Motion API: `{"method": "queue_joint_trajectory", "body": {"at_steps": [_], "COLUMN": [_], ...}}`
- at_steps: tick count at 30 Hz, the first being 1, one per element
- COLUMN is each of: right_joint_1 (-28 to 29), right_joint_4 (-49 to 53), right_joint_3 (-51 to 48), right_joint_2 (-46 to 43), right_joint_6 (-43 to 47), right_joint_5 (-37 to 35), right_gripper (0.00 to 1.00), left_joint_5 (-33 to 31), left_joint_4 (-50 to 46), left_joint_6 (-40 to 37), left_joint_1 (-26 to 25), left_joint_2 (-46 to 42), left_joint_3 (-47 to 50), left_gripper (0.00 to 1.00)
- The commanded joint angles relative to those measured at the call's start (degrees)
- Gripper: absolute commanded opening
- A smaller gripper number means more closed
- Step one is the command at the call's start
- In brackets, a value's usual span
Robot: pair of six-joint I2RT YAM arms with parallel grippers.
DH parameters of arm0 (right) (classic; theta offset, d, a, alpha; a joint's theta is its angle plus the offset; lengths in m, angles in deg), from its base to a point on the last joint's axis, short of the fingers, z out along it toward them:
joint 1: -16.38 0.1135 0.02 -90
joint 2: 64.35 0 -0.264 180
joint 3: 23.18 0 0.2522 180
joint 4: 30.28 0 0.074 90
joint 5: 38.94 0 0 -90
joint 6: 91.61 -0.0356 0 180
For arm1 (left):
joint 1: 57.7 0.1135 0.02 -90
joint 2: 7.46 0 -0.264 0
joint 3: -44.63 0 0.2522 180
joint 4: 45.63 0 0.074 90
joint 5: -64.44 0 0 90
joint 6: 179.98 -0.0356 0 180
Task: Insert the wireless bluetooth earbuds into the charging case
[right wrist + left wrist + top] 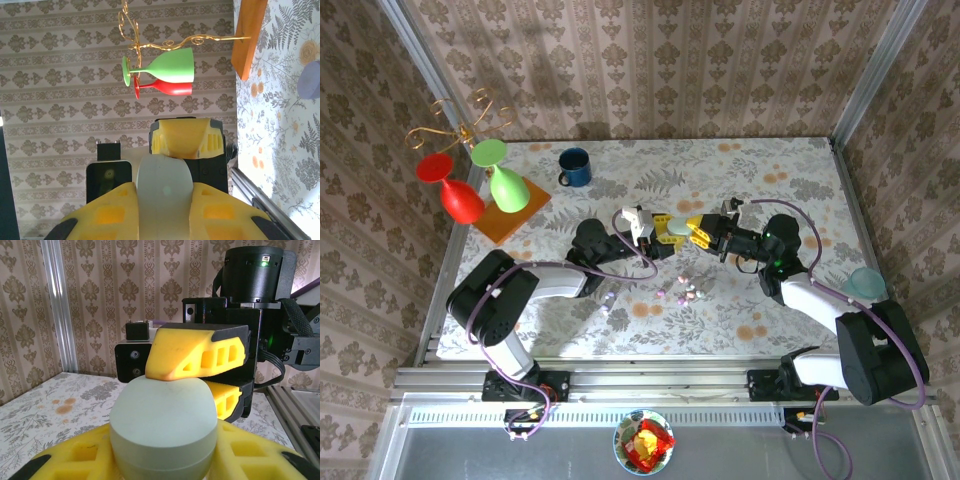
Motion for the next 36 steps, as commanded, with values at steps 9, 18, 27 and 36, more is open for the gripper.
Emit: {"method": "queue_joint_trajectory", "body": {"at_steps": [9, 18, 27, 36], "right_joint_1": [-0.23, -0.22, -0.33, -0.28], "right_joint_4": [2.14, -0.11, 0.32, 0.25], "right_joint_3": [1.25, 1.08, 1.14, 0.83], "right_joint_2": [-2.13, -2.52, -3.06, -2.75], "right_joint_6": [1.37, -0.29, -0.05, -0.31], "right_joint_5": [1.01, 0.74, 0.84, 0.59], "right_gripper": [0.06, 0.06, 0.06, 0.07], "left_joint_5": [1.59, 1.55, 1.24, 1.20], "left_joint_4": [2.15, 2.15, 2.15, 2.15], "left_joint_6": [-0.73, -1.30, -1.43, -1.30], "left_joint_1": [-1.00, -1.14, -1.45, -1.56], "left_joint_2": [-0.83, 0.03, 0.12, -0.03], "left_joint_3": [-1.17, -1.50, -1.08, -0.92], "left_gripper": [0.55, 0.55, 0.49, 0.27]}}
